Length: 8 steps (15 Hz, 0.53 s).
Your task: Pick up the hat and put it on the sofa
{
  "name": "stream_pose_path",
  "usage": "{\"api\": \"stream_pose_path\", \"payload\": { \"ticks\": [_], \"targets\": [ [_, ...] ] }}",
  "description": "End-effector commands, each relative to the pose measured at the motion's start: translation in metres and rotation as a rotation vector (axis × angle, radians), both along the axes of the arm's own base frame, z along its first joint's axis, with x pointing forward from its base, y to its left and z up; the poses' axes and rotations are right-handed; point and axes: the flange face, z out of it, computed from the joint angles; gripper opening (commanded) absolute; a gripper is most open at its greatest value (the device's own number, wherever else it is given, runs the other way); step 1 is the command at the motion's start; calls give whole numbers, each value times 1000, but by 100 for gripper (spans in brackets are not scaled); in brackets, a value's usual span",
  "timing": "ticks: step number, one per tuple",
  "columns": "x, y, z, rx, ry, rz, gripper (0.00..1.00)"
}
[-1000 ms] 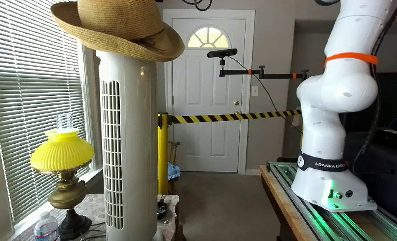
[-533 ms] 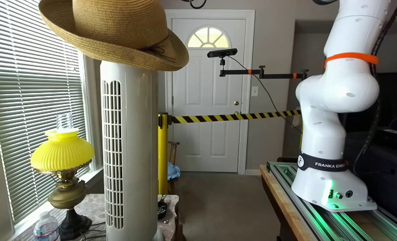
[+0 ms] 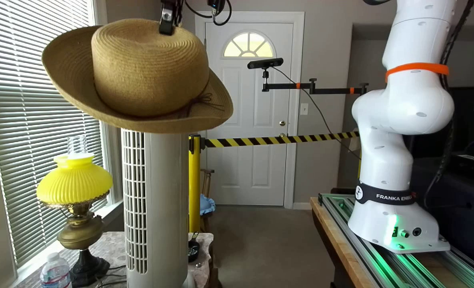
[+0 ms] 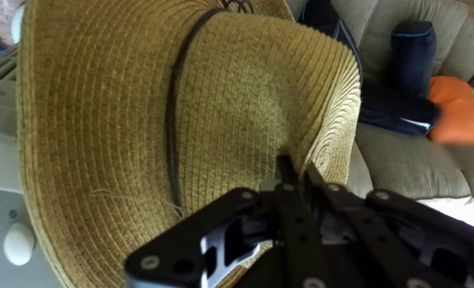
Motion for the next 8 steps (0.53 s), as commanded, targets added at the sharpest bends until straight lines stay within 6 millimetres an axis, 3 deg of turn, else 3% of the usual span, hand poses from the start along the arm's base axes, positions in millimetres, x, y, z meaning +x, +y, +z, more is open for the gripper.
{"api": "stream_pose_path", "payload": {
  "ticks": [1, 8],
  "targets": [
    [0, 30, -33, -90, 52, 90, 2],
    [-7, 101, -100, -293, 125, 244, 2]
  ]
}}
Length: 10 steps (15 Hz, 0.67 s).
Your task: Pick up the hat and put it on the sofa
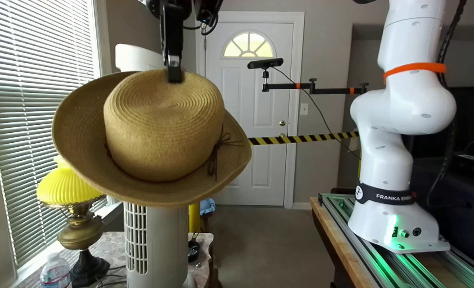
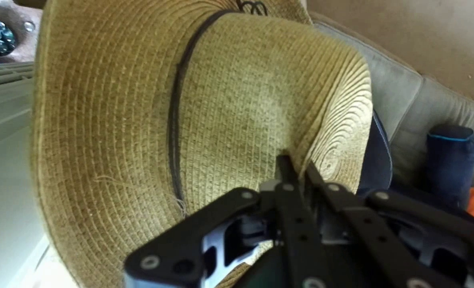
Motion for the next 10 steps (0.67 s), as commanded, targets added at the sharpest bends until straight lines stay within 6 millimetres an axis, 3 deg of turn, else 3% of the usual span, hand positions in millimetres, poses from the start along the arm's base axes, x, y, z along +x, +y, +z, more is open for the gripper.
{"api": "stream_pose_path", "payload": {
  "ticks": [1, 6, 10],
  "targets": [
    [-3, 27, -32, -111, 17, 66, 2],
    [-6, 58, -75, -221, 9, 159, 2],
    [3, 81, -103, -221, -91, 138, 2]
  ]
}}
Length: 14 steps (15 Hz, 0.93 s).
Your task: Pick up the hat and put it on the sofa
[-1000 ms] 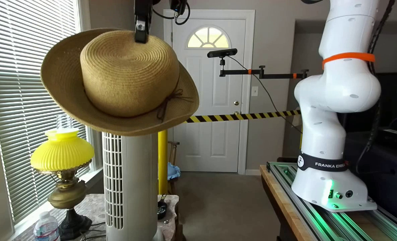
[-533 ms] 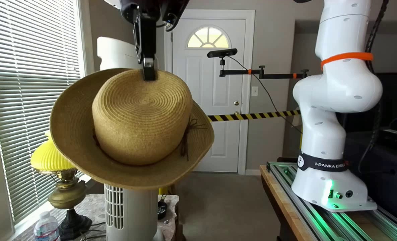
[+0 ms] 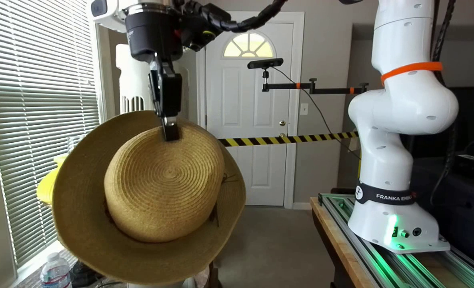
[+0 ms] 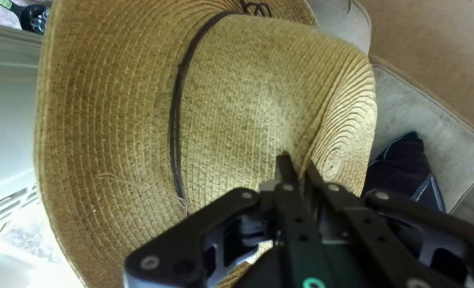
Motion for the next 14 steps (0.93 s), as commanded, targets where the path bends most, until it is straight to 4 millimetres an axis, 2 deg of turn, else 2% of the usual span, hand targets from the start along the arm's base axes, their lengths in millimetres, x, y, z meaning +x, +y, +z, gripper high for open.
{"api": "stream_pose_path", "payload": {
  "ticks": [1, 5, 8, 9, 11, 14],
  "targets": [
    [5, 23, -27, -3, -85, -27, 2],
    [9, 45, -73, -13, -134, -48, 2],
    [3, 59, -112, -43, -68, -40, 2],
    [6, 50, -93, -19, -72, -40, 7],
    [3, 56, -113, -33, -42, -35, 7],
    [3, 57, -115, -33, -39, -34, 7]
  ]
}}
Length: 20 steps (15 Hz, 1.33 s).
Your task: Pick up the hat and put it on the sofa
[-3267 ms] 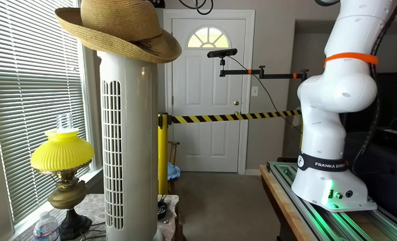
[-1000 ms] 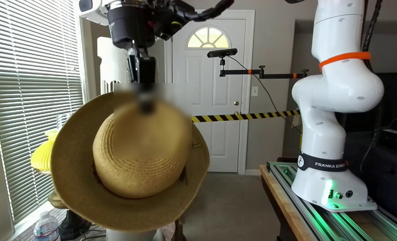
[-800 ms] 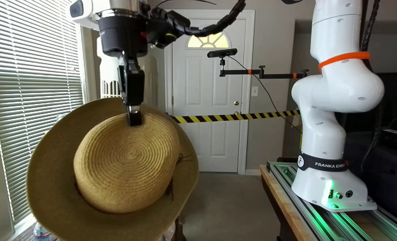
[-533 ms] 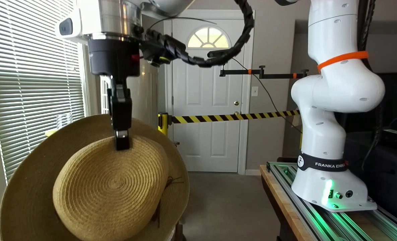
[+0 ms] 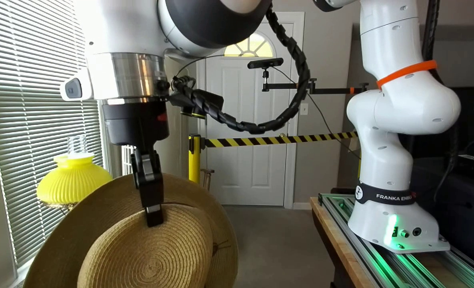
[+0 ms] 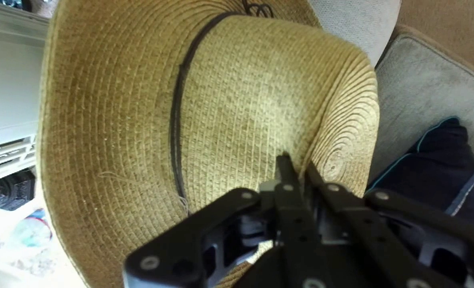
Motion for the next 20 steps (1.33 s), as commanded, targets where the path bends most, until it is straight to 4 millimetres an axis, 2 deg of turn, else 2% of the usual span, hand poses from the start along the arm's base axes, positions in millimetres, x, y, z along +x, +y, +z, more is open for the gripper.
{"api": "stream_pose_path", "payload": {
  "ticks": [1, 2, 3, 10, 14, 20],
  "targets": [
    [1, 1, 2, 1, -1, 0, 7],
    [1, 1, 2, 1, -2, 0, 2],
    [3, 1, -6, 8, 8, -16, 2],
    [28, 9, -87, 72, 4, -13, 2],
    [44, 14, -124, 148, -49, -5, 2],
    [61, 18, -160, 180, -39, 12, 2]
  ]
}}
